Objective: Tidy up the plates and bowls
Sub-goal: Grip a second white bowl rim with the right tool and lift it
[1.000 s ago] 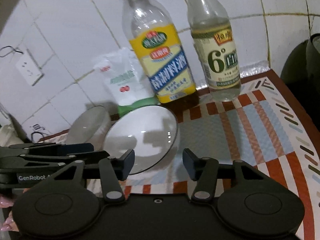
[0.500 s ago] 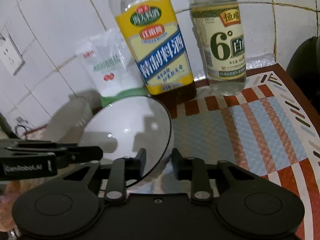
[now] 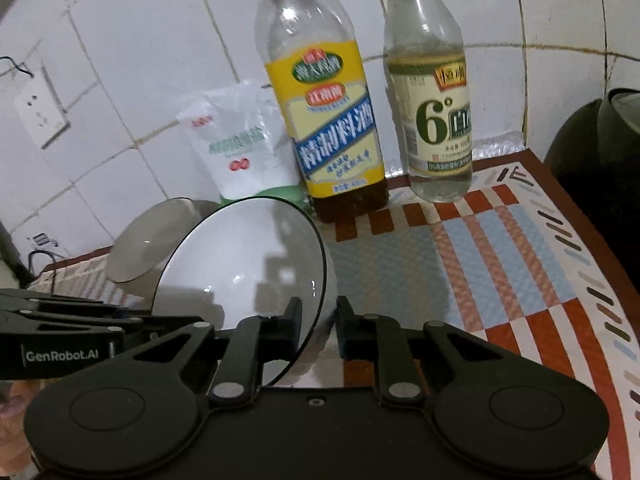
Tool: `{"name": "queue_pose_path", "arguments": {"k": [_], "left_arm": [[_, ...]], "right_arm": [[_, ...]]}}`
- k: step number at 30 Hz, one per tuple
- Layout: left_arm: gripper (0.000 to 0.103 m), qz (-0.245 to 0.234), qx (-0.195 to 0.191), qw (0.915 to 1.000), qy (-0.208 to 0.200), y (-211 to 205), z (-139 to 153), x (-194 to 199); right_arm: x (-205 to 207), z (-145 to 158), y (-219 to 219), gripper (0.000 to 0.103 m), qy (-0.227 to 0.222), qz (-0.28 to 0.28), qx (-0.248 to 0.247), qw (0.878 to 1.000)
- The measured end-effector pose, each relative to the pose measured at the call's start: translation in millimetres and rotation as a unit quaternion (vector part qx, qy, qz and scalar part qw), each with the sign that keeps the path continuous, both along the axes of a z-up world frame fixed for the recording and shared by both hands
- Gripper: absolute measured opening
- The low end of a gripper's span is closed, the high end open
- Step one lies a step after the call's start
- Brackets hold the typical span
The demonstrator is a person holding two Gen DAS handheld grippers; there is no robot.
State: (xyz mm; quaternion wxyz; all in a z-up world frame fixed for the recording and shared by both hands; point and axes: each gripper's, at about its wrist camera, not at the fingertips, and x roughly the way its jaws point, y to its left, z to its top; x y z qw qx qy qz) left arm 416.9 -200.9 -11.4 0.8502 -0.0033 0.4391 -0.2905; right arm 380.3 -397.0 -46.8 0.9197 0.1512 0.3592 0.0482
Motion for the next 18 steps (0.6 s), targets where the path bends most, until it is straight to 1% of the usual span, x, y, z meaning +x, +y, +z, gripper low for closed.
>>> {"name": "queue_pose_path", "arguments": {"k": [2,5,7,9,12,16,18], "left_arm": [[0.016,-0.003,-0.001,1.0000,-0.008,5,11,-10],[0.017,-0.013,0.001,0.9997,-0.021,11,27,-26],[0.017,-0.016,-0.006,0.9995,-0.027,19,36,-37],[0.017,-0.024,-0.004,0.9990,-0.038,25,45,-49],[0.017,-0.024,-0.008,0.9989,-0.039,36,53,-64],[0.017,-0.023,-0.009,0.9990,-0.036,47,61,-80],[0.017,-0.026,-0.003,0.9989,-0.039,52,65,-90]], "right_arm": [[-10,8,3,0.021,0.000,0.004,0.003,1.000],[-27,19,12,0.022,-0.015,0.019,0.000,1.000],[-38,24,16,0.022,-0.019,0.026,0.007,0.999],[-50,31,21,0.022,-0.023,0.030,0.013,0.999],[-65,38,29,0.022,-0.026,0.031,0.019,0.999],[-78,44,36,0.022,-0.009,0.036,0.040,0.999],[-87,49,41,0.022,-0.006,0.041,0.040,0.998]]}}
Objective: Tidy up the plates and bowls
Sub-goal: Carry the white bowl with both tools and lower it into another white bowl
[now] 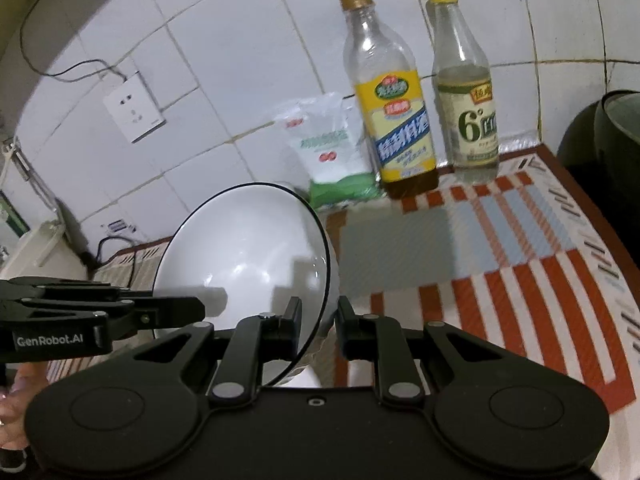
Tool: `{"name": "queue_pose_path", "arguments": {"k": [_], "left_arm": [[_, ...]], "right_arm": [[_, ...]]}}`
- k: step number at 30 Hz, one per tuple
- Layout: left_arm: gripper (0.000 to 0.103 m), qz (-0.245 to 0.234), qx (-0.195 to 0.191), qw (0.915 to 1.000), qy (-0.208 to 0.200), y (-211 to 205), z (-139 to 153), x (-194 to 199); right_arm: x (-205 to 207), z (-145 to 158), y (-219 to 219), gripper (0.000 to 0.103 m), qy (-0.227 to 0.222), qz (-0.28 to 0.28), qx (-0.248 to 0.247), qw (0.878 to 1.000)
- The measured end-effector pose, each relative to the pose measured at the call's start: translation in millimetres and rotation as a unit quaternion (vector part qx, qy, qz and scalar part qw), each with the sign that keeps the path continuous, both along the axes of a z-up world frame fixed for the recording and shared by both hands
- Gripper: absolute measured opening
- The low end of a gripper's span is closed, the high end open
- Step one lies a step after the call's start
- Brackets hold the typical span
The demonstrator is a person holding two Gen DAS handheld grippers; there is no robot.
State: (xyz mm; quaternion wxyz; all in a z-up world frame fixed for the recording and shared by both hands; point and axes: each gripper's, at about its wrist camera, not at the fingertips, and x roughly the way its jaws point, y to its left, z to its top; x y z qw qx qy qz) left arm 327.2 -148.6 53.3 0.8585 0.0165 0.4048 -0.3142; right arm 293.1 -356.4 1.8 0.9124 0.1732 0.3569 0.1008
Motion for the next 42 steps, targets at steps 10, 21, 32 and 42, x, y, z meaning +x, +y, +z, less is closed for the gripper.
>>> {"name": "queue_pose_path", "arguments": {"k": [10,21,32,42], "left_arm": [[0.017,-0.003,0.013,0.9997,0.018,18,-7,-38],[0.016,-0.017,0.041,0.9981,0.042,17,-31,-52],[0.016,-0.013,0.066,0.9966,0.046,14,-46,-48],[0.016,-0.005,0.083,0.9957,0.041,11,-47,-45]], "right_arm": [[-37,-6,22,0.022,0.017,0.015,-0.012,1.000],[-50,-14,37,0.022,0.015,0.024,-0.058,0.998],[-46,-26,46,0.021,0.001,0.030,-0.091,0.995],[-51,-34,66,0.025,-0.046,0.038,-0.179,0.982]]}}
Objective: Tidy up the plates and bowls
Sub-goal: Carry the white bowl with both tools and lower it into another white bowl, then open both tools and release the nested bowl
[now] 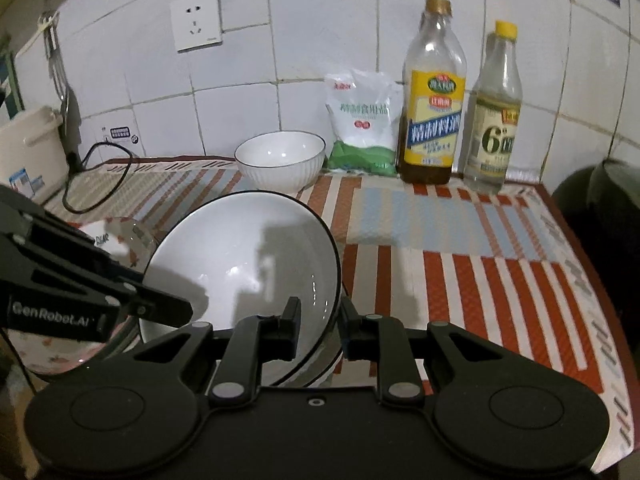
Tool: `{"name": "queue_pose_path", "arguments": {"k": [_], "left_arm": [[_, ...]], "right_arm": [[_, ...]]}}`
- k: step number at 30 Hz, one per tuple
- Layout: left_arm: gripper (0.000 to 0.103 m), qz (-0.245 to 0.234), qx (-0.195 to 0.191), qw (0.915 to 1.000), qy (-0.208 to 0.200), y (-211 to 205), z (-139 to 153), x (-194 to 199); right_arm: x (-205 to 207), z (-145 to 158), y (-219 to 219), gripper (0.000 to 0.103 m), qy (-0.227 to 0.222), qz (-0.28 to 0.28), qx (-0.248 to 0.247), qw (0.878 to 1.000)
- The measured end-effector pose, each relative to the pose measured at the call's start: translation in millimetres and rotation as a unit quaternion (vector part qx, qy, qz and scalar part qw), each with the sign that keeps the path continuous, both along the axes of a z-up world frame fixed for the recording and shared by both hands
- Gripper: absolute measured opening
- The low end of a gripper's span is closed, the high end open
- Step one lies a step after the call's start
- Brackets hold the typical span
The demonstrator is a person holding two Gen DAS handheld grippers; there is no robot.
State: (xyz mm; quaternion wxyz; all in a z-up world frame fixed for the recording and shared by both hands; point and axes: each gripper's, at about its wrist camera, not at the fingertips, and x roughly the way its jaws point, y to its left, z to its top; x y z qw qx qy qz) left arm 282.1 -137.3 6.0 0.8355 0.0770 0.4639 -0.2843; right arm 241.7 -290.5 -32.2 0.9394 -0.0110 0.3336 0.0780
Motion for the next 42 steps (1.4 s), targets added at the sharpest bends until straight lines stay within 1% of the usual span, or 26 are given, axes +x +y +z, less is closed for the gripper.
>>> {"name": "queue_pose_path", "arguments": {"k": [3,5,7,10,13,14,15,16,18,19,20,21,24,26,28,29,31,32,33,35,36,37,39,42], "left_arm": [[0.017,0.004,0.003,1.0000,0.000,0,0,2],[0.017,0.011,0.004,0.9999,-0.004,0,-1,5],[0.018,0.010,-0.004,0.9999,-0.001,2,-1,7],[0.019,0.012,-0.019,0.9997,-0.002,5,1,10],[0.022,0.014,-0.029,0.9995,-0.003,6,4,11],[0.026,0.014,-0.035,0.9993,-0.002,7,5,11],[0.032,0.012,-0.041,0.9991,-0.005,8,7,11],[0.033,0.011,-0.047,0.9987,-0.015,10,10,9],[0.032,0.005,-0.051,0.9977,-0.045,14,17,4],[0.031,0.001,-0.044,0.9974,-0.057,13,19,2],[0.026,-0.005,-0.035,0.9971,-0.067,13,22,0],[0.026,-0.008,-0.032,0.9970,-0.071,14,24,-1],[0.026,-0.013,-0.042,0.9967,-0.068,21,32,-2],[0.026,-0.011,-0.045,0.9957,-0.081,29,41,-3],[0.026,-0.009,-0.049,0.9944,-0.093,37,50,-3],[0.028,-0.008,-0.054,0.9936,-0.099,42,55,-3],[0.037,-0.008,-0.064,0.9920,-0.109,52,64,0],[0.044,-0.002,-0.065,0.9913,-0.114,56,67,2],[0.049,0.010,-0.064,0.9907,-0.120,60,69,5],[0.052,0.027,-0.062,0.9900,-0.124,66,74,14],[0.056,0.032,-0.065,0.9897,-0.123,70,75,19],[0.057,0.035,-0.071,0.9891,-0.125,74,77,25],[0.063,0.043,-0.072,0.9873,-0.135,81,78,34],[0.066,0.055,-0.071,0.9846,-0.150,89,80,52]], "right_arm": [[-1,0,3,0.026,-0.015,-0.001,-0.021,1.000],[-1,0,3,0.028,-0.021,0.001,-0.024,0.999],[-1,0,3,0.032,-0.023,0.001,-0.022,1.000],[0,-3,3,0.033,-0.027,0.000,-0.028,0.999],[1,-4,-4,0.033,-0.025,-0.001,-0.007,1.000],[0,-3,-6,0.033,-0.027,-0.001,0.003,1.000],[-1,-1,-8,0.033,-0.031,0.000,0.010,0.999],[-3,1,-10,0.034,-0.034,0.001,0.015,0.999],[-7,7,-14,0.037,-0.043,0.002,0.027,0.999],[-9,10,-16,0.038,-0.045,0.004,0.033,0.998],[-10,14,-18,0.038,-0.046,0.005,0.041,0.998],[-11,18,-20,0.038,-0.044,0.009,0.051,0.998],[-13,32,-22,0.039,-0.040,0.027,0.069,0.996],[-14,46,-19,0.045,-0.038,0.040,0.069,0.996],[-13,60,-16,0.054,-0.030,0.050,0.073,0.996],[-10,66,-14,0.055,-0.023,0.056,0.075,0.995],[0,78,-10,0.058,-0.007,0.072,0.084,0.994],[8,85,-6,0.059,-0.001,0.078,0.088,0.993],[15,89,-4,0.061,0.004,0.081,0.086,0.993],[34,96,2,0.061,0.020,0.077,0.087,0.993],[42,97,4,0.061,0.029,0.076,0.090,0.993],[51,98,5,0.061,0.038,0.074,0.094,0.992],[68,99,5,0.062,0.052,0.070,0.110,0.990],[96,97,3,0.062,0.072,0.057,0.137,0.986]]}}
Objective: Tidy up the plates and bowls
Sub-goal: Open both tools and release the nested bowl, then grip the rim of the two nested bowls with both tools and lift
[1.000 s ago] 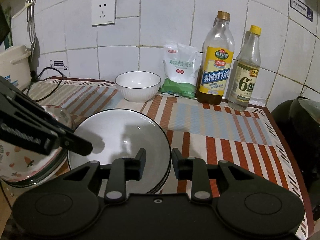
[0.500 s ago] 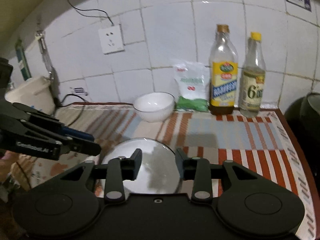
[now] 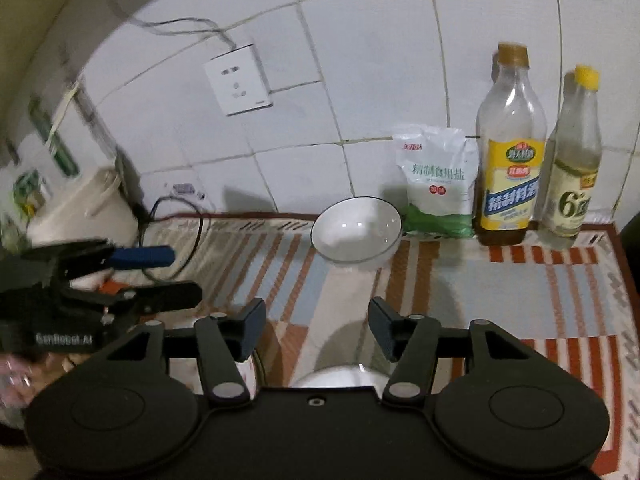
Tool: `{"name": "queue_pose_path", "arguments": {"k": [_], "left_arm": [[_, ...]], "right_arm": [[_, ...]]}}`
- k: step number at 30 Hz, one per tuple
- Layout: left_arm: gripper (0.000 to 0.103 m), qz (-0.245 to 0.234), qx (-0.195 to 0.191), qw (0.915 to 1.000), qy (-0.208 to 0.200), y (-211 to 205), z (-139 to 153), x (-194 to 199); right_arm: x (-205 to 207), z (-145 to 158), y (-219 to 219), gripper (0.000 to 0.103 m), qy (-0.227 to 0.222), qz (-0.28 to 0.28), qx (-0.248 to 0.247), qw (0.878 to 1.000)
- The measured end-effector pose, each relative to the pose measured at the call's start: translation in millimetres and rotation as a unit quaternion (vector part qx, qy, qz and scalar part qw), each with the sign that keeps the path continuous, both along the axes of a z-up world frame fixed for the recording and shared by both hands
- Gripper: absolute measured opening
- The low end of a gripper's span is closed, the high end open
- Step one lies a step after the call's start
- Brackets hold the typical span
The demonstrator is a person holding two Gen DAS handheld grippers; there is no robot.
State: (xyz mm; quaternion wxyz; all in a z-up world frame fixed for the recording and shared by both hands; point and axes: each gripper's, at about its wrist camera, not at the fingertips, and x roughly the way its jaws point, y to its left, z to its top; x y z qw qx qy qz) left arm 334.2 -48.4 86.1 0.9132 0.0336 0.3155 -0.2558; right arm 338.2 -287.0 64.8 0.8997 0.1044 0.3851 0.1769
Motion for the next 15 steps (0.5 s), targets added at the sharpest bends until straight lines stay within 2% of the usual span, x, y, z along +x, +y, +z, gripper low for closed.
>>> {"name": "queue_pose_path", "arguments": {"k": [6,12,15], "left_arm": [[0.066,0.007,-0.031,0.9995,0.007,12,-5,47],[0.066,0.003,0.015,0.9999,0.001,0,-22,81],[0.065,0.006,0.018,0.9997,0.017,-5,-35,102]], "right_arm": [[56,-20,-5,0.062,0.041,-0.037,0.025,0.998],[94,-46,-9,0.062,0.069,-0.047,0.027,0.996],[107,-59,-10,0.062,0.073,-0.047,0.034,0.996]]}}
